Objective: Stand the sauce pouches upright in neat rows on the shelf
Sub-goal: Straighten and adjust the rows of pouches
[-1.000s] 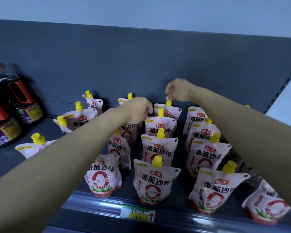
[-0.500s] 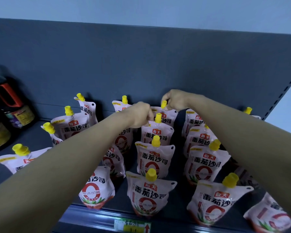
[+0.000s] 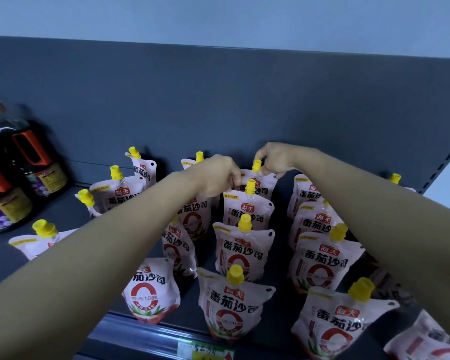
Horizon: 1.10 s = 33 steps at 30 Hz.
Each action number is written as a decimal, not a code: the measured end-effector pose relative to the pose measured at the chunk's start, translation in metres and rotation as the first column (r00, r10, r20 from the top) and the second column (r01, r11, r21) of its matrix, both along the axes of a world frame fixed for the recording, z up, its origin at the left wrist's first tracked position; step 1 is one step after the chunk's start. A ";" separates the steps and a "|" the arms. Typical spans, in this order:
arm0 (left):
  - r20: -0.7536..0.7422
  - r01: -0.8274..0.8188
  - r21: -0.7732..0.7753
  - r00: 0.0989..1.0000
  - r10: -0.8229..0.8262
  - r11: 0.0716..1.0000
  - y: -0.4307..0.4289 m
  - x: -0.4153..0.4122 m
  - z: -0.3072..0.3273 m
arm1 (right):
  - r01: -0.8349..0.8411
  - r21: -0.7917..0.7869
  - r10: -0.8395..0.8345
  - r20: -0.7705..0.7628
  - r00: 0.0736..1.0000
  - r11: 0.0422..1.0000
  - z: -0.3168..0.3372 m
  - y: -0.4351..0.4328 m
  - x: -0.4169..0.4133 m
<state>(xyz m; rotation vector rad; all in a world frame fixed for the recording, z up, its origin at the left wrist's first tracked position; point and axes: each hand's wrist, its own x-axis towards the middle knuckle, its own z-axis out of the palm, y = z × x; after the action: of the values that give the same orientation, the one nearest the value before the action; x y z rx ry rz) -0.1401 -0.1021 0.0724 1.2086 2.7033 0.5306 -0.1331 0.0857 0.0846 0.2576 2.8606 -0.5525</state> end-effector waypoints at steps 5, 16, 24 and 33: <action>-0.039 -0.041 0.069 0.998 0.044 0.997 -0.018 0.005 0.023 | -0.052 0.247 0.065 -0.044 0.997 0.968 0.022 -0.009 0.006; -0.063 -0.067 0.180 0.995 0.079 0.981 -0.074 0.028 0.041 | -0.276 0.113 0.291 -0.152 0.945 0.954 0.043 -0.088 0.033; 0.086 0.017 0.229 0.996 -0.038 0.973 -0.158 0.039 0.035 | -0.227 -0.024 0.227 -0.014 0.974 0.974 0.031 -0.160 0.051; 0.304 0.204 -0.029 0.934 -0.185 0.979 -0.194 0.048 -0.023 | -0.086 0.146 0.074 0.087 0.993 0.986 -0.001 -0.204 0.080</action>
<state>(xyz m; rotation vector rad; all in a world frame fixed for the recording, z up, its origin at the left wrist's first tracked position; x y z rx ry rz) -0.0920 -0.2958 0.0495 1.2486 2.3015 0.5502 -0.0529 -0.1187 0.0832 0.1833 2.8219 -0.3060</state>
